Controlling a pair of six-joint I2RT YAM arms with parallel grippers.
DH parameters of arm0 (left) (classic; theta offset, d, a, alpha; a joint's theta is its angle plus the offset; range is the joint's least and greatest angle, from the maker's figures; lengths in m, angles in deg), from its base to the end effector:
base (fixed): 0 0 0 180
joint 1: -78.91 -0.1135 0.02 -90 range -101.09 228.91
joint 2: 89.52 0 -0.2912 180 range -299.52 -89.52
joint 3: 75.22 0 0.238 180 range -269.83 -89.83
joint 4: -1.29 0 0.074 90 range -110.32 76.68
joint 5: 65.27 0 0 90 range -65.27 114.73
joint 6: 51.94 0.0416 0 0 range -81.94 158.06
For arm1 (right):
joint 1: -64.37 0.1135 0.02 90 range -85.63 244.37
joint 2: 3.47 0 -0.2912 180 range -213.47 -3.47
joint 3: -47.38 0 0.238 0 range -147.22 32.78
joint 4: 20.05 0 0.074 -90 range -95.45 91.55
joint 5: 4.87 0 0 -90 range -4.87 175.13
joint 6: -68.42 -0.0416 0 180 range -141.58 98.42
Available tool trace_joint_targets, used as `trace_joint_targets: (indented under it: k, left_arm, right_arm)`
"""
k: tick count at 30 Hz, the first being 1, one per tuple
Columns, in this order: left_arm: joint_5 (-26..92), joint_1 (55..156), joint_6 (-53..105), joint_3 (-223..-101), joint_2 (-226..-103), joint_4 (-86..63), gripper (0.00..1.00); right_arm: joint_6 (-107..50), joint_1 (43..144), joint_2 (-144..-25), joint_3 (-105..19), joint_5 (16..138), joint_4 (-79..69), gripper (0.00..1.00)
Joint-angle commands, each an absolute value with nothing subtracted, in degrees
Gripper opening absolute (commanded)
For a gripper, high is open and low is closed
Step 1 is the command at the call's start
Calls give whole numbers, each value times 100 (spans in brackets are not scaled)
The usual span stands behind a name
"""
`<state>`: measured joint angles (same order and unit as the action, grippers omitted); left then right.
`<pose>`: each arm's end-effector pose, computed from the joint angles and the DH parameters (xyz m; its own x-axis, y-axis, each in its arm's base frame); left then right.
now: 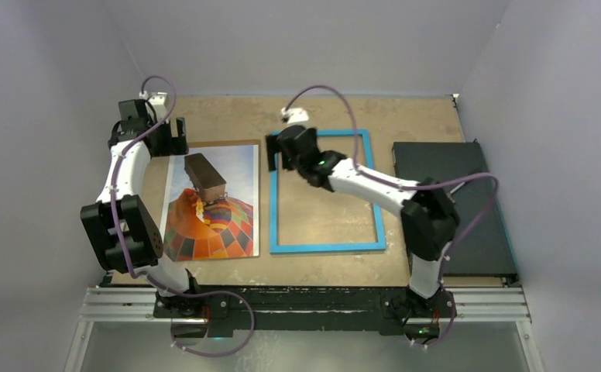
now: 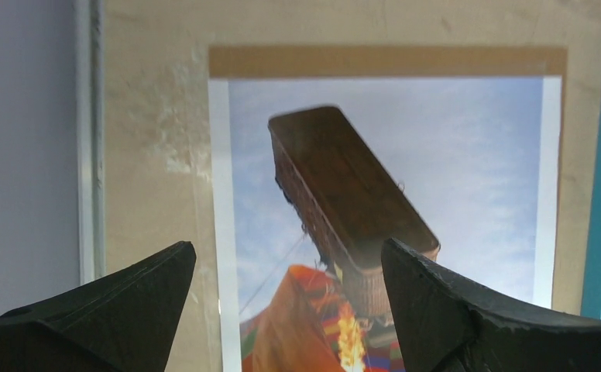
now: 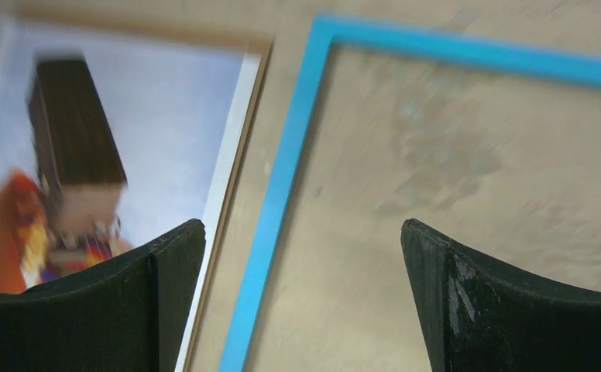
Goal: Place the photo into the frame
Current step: Turn over the photo frame at the center of the board.
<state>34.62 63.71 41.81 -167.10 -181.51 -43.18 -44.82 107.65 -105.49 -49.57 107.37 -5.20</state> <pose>0.3396 0.0849 0.3234 -0.6851 -0.1194 -0.7186 -0.0956 0.9927 -0.0737 0.3191 0.2789 0.3390 -0.3761 0.1475 -0.9148 -0.2472 0.9355 0.2525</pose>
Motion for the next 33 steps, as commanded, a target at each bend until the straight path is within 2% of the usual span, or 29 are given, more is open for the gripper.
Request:
trace_joint_targets:
  k: [1,5,9,24,33]
  left_arm:
    - [3459,6356,4385,-16455,-17805,-4653,88]
    - [3599,6353,4477,-16139,-17675,-4709,85]
    - [3482,6355,4546,-15951,-17606,-4763,84]
    - [3288,6362,4523,-15696,-17415,-4950,84]
    - [3212,6356,4831,-15897,-17477,-5486,84]
  right_arm:
    - [-4724,11424,-11251,-5782,11442,850,99]
    - [-5161,11816,-12061,-6496,11784,1567,98]
    - [-5442,12032,-12556,-6820,11876,2125,92]
    - [-5815,12294,-13029,-6616,11701,1960,77]
    - [-6106,12360,-13281,-6731,12038,2263,66]
